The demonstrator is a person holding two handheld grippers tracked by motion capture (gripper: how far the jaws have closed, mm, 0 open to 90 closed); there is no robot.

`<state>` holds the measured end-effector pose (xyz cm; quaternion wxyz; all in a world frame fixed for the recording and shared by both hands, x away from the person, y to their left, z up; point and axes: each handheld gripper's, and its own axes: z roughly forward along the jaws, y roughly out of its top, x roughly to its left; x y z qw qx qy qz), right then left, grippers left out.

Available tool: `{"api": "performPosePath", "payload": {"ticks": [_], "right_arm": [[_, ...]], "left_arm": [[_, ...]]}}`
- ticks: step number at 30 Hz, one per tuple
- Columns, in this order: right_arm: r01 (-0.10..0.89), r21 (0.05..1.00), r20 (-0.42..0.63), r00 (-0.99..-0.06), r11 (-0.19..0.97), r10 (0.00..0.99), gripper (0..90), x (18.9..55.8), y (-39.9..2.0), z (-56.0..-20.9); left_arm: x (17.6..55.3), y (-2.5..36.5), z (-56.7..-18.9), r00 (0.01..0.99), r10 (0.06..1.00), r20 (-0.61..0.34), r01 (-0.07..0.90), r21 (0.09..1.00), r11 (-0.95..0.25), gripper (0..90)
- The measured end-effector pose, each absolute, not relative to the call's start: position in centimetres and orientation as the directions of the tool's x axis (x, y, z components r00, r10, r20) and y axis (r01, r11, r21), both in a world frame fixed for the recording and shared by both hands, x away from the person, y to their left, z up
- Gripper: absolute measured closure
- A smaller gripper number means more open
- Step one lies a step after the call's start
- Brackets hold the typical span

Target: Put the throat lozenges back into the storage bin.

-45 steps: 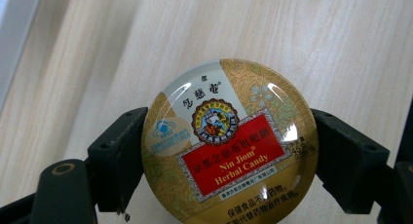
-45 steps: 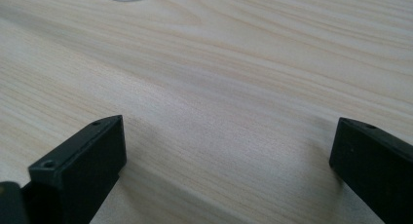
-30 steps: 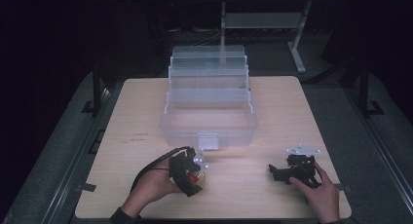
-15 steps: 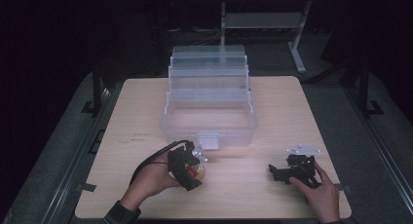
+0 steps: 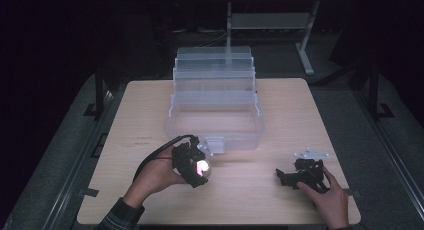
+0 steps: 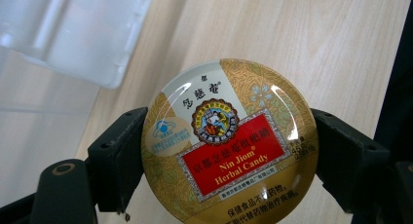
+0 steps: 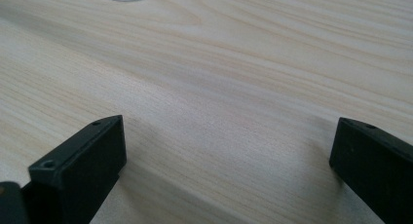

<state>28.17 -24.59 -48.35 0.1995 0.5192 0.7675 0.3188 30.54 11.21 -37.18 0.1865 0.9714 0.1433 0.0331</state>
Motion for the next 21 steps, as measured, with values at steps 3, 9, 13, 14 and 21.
{"api": "performPosePath", "payload": {"ticks": [3,9,13,14,21], "right_arm": [[0.670,0.697,0.025,-0.381,0.258,0.924,0.0,28.2,-24.6,-48.4],[0.670,0.697,0.025,-0.381,0.257,0.924,0.0,28.2,-24.6,-48.4],[0.670,0.696,0.026,-0.382,0.258,0.924,0.0,28.2,-24.6,-48.3],[0.670,0.696,0.027,-0.382,0.257,0.924,0.0,28.2,-24.6,-48.3],[0.670,0.696,0.027,-0.382,0.257,0.924,0.0,28.2,-24.6,-48.3]], "left_arm": [[30.9,11.2,-36.8,0.956,0.293,0.011,0.268,0.372,-0.889,19.6],[31.5,11.1,-36.2,0.954,0.298,0.011,0.274,0.368,-0.889,19.6],[31.7,11.1,-35.9,0.953,0.304,0.006,0.280,0.372,-0.885,19.6],[31.9,11.1,-35.6,0.952,0.307,0.005,0.284,0.372,-0.884,19.6],[32.6,11.2,-34.7,0.949,0.316,0.010,0.289,0.378,-0.880,19.6]]}}
